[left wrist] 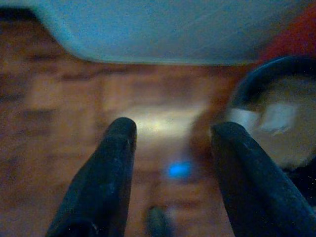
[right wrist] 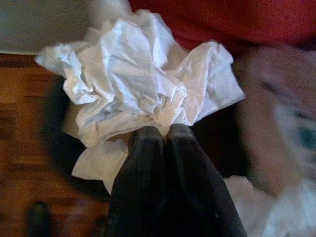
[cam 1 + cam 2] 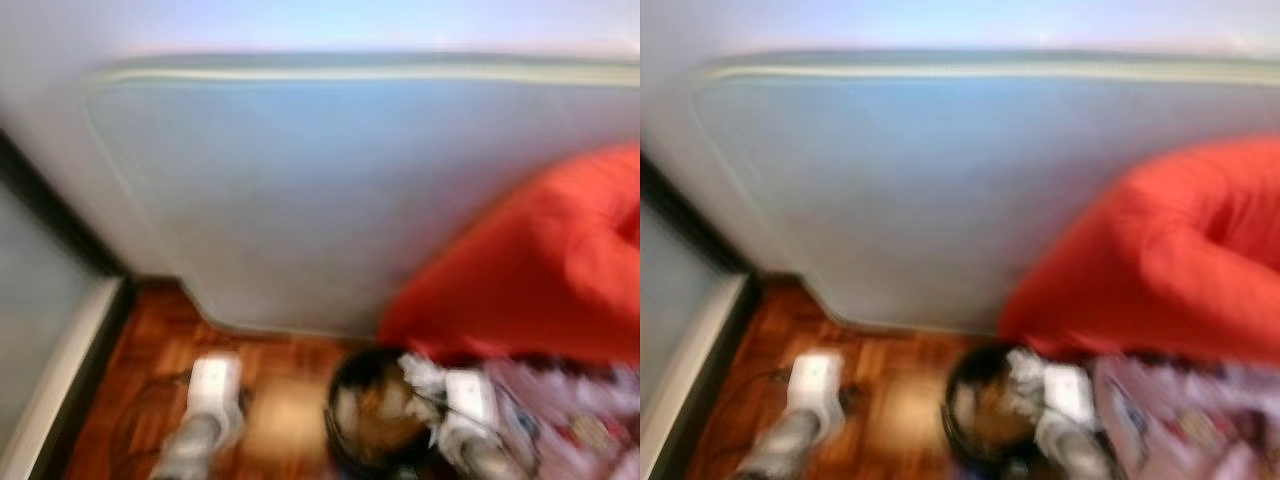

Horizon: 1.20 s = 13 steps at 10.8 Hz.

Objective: Clean up the room

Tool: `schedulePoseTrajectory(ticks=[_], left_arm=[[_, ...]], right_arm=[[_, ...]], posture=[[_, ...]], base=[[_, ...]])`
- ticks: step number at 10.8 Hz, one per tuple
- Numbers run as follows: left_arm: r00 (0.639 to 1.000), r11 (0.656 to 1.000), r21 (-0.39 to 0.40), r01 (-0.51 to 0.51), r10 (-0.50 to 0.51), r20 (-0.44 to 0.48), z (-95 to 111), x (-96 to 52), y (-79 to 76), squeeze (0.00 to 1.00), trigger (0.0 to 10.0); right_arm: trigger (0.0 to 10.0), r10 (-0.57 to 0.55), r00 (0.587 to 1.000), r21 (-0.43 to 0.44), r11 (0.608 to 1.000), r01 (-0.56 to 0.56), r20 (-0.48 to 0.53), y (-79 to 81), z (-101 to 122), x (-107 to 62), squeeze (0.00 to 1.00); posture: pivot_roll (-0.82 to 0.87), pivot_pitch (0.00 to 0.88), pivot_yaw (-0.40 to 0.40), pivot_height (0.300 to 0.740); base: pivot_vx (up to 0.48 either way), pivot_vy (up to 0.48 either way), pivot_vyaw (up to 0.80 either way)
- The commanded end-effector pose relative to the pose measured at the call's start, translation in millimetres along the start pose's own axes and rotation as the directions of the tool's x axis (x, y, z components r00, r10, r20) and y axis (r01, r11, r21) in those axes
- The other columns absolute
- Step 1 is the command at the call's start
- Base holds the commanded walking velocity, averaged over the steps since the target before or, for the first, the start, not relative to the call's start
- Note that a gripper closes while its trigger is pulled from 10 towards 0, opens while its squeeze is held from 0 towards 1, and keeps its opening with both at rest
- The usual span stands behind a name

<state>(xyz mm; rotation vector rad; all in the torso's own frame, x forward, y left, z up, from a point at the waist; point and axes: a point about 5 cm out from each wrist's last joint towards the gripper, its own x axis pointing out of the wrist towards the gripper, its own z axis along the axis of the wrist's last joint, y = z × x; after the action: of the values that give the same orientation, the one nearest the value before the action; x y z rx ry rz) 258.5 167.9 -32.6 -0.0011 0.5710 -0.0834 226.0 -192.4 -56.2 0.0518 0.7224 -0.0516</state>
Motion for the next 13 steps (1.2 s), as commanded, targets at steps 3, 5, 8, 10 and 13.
schedulePoseTrajectory(ticks=[3, 5, 8, 10, 13], left_arm=[[0.996, 1.0, 0.004, -0.031, 0.031, -0.078, -24.4, -11.0, 12.9, 0.0, 10.0], [0.996, 1.0, 0.001, -0.032, 0.032, -0.081, -26.3, -11.9, 12.7, 0.0, 10.0], [0.998, 1.0, -0.006, -0.026, 0.026, -0.06, -23.7, -11.1, 10.1, 0.0, 10.0], [0.999, 1.0, -0.011, -0.011, 0.01, -0.05, -25.9, -11.8, 4.0, 0.0, 10.0], [1.0, 1.0, -0.029, -0.002, 0.001, -0.026, -28.0, -13.5, -2.1, 0.0, 10.0]], right_arm=[[10.0, 0.011, 1.0, 0.022, 1.0, -0.011, -0.009, 7.2, -4.0, -0.3, 0.0], [10.0, 0.042, 0.999, 0.012, 0.999, -0.042, -0.014, 10.1, -3.8, 0.1, 0.0], [10.0, 0.123, 0.992, -0.068, 0.99, -0.125, -0.03, 21.3, 0.3, 2.3, 0.0], [10.0, 0.137, 0.991, -0.079, 0.987, -0.137, 0.002, 20.4, 9.1, 4.0, 0.0], [10.0, 0.145, 0.988, -0.1, 0.985, -0.14, 0.045, 22.7, 29.4, 9.0, 0.0]], posture=[[0.05, 0.168, -0.003, 0.74], [0.05, 0.18, -0.006, 0.74], [0.05, 0.212, -0.013, 0.74], [0.07, 0.231, -0.019, 0.74], [0.08, 0.273, -0.04, 0.74]], base=[[0.0, 0.0, 0.0], [0.0, 0.0, 0.0], [0.0, 0.0, 0.0], [0.0, 0.0, 0.0], [0.0, 0.0, 0.0]])
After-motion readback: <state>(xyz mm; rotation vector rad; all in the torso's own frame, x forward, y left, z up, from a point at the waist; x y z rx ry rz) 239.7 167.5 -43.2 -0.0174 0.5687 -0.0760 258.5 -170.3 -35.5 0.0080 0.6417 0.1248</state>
